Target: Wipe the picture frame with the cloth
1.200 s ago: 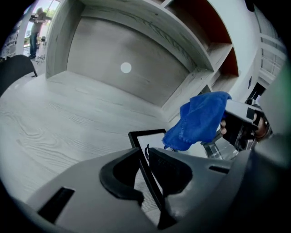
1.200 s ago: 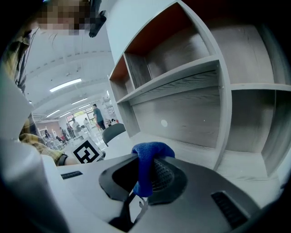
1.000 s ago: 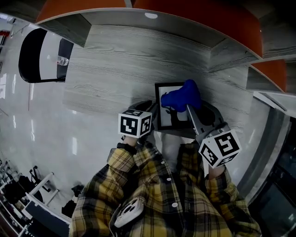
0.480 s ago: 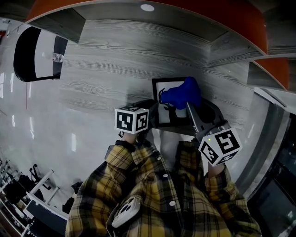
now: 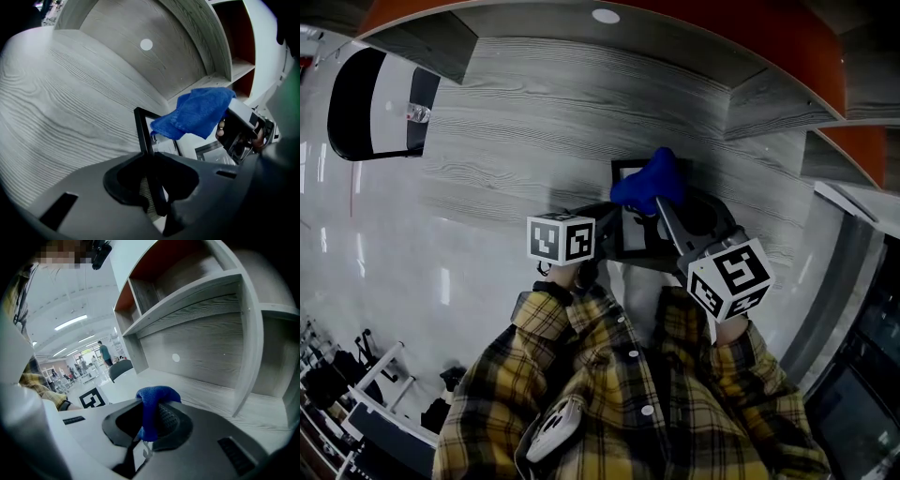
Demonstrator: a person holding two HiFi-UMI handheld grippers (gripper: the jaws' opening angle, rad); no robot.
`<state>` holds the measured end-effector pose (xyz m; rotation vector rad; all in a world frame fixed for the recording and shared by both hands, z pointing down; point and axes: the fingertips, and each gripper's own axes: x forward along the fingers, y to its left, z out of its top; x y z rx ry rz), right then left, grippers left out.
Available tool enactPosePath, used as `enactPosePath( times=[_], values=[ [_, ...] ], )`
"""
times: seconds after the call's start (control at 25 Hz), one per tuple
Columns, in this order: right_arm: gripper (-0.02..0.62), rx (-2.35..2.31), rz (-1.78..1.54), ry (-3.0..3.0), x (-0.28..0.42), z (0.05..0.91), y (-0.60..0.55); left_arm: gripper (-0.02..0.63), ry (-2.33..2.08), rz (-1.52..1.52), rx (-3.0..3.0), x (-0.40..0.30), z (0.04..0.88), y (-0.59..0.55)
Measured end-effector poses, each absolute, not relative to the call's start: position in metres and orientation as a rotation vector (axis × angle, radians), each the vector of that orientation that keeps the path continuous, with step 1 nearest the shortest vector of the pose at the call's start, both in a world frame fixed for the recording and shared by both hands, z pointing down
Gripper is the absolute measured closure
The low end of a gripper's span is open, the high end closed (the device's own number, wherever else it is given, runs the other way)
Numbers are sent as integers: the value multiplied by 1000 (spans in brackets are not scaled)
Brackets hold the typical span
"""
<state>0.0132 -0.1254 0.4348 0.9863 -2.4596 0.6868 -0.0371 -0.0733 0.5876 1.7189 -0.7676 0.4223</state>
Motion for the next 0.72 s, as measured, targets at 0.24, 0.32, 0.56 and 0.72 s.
enactPosePath(
  times=[0.24, 0.32, 0.56, 0.72],
  values=[
    [554, 827, 657, -2419, -27, 476, -131, 535, -778, 427, 1725, -36, 588, -73],
    [554, 772, 694, -2393, -36, 498, -131, 535, -779, 428, 1725, -36, 587, -73],
    [554, 688, 622, -2261, -38, 557, -127, 535, -785, 430, 1728, -36, 588, -73],
    [554, 675, 515, -2205, -29, 567, -126, 534, -787, 429, 1730, -37, 588, -73]
  ],
)
